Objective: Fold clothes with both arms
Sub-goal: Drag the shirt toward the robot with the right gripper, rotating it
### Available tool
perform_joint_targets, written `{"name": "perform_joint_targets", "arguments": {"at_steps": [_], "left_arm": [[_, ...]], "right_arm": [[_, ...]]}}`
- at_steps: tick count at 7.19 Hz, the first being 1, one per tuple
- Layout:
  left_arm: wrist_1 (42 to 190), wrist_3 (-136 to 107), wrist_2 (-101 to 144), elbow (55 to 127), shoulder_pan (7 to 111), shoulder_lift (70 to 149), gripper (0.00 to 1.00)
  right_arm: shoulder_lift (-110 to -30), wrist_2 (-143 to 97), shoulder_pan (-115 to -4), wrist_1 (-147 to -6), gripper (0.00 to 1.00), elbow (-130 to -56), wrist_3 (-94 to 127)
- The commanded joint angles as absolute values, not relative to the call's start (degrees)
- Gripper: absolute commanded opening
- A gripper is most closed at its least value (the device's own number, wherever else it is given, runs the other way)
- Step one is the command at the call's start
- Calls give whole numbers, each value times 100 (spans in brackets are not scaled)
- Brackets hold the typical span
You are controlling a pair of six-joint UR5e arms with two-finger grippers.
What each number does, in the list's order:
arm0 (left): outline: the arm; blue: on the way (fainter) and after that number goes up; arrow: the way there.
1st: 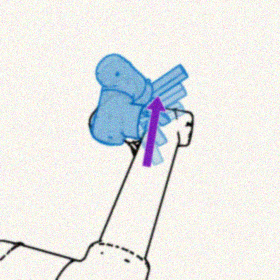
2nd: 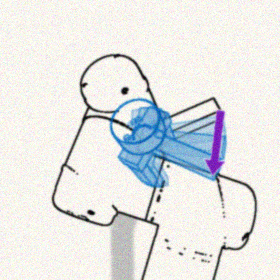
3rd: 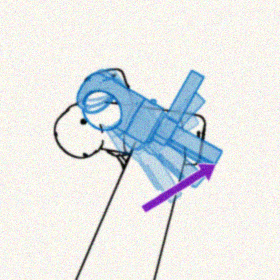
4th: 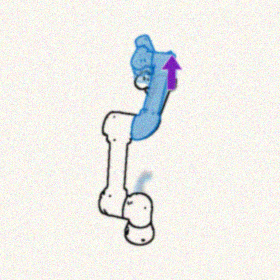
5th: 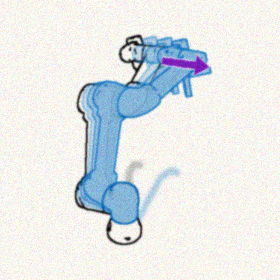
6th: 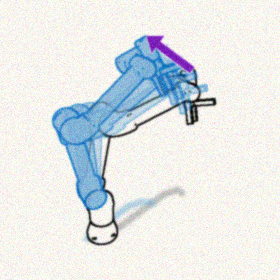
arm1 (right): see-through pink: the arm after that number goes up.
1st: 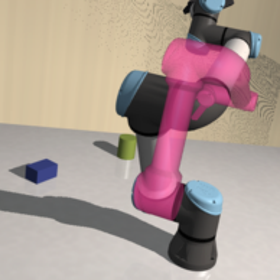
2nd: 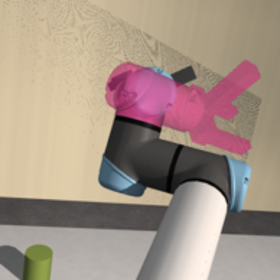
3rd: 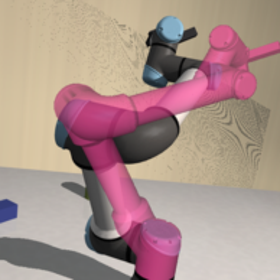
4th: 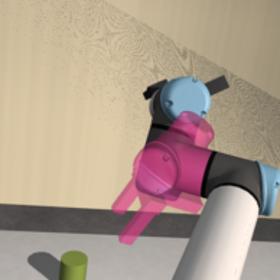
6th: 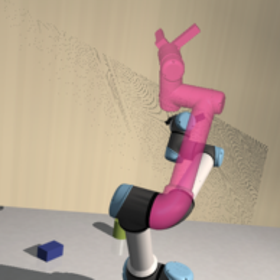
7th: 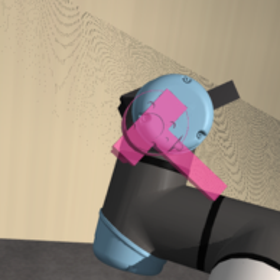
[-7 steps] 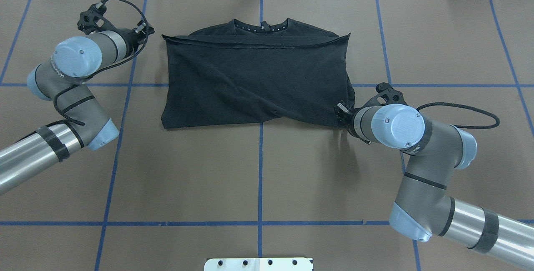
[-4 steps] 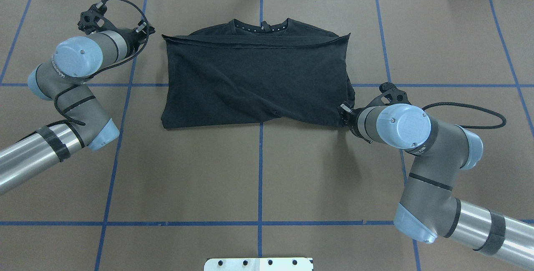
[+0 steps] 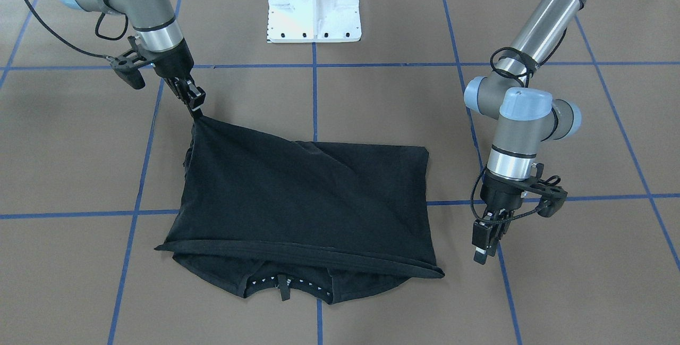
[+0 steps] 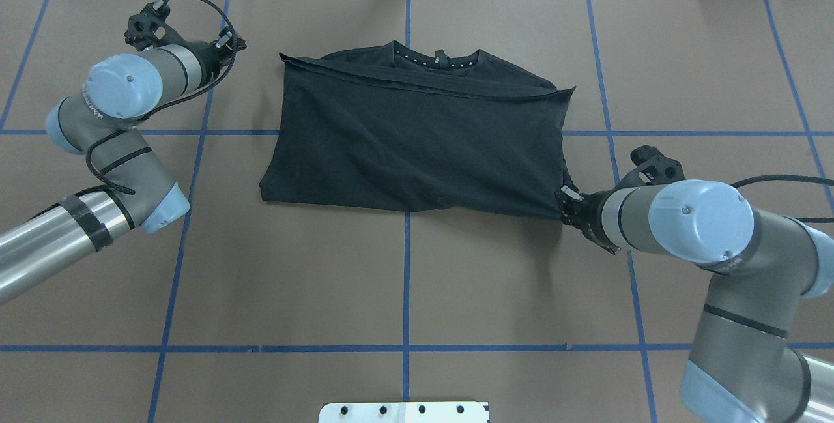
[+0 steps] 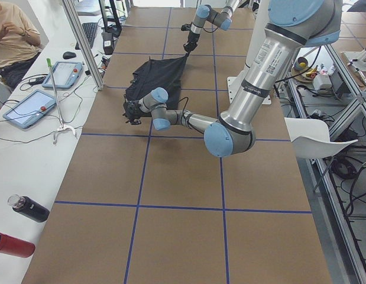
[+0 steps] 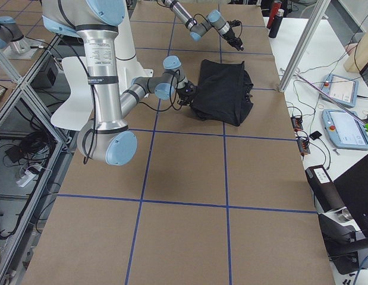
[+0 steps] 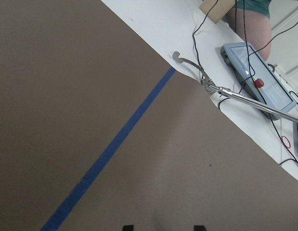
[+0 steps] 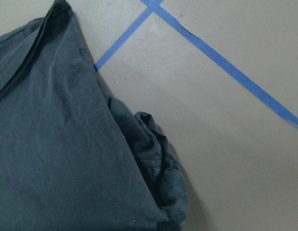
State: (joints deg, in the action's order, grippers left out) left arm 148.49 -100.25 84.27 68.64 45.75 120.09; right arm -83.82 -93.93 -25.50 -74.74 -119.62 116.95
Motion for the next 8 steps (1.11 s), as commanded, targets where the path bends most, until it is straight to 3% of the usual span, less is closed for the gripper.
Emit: {"name": "perform_joint_targets", "arguments": {"at_steps": [1, 3, 4, 5, 6, 8], "left_arm": [[14810, -10028, 8481, 7214, 4579, 12015, 50], [14748, -10028, 9223, 7967, 4597, 11962, 50], [14661, -10133, 9533, 8285, 4588, 11901, 51], [14208, -10404, 9815, 8671, 4570, 11883, 51], [13551, -10458, 9939, 9127, 4527, 11857, 51], [12449, -10494, 9862, 9928, 4063, 11551, 54]], "right_arm": [[-9101, -9492, -1291, -7953, 0, -12925, 11698], [-9334, -9884, -434, -7963, 0, -13322, 11698], [-9343, -10279, -318, -7963, 30, -13472, 11707], [-9360, -10309, -151, -7963, 99, -13578, 11794], [-9343, -10301, -123, -7963, 100, -13605, 11804], [-9186, -10327, -1084, -7954, 100, -13702, 11804]]}}
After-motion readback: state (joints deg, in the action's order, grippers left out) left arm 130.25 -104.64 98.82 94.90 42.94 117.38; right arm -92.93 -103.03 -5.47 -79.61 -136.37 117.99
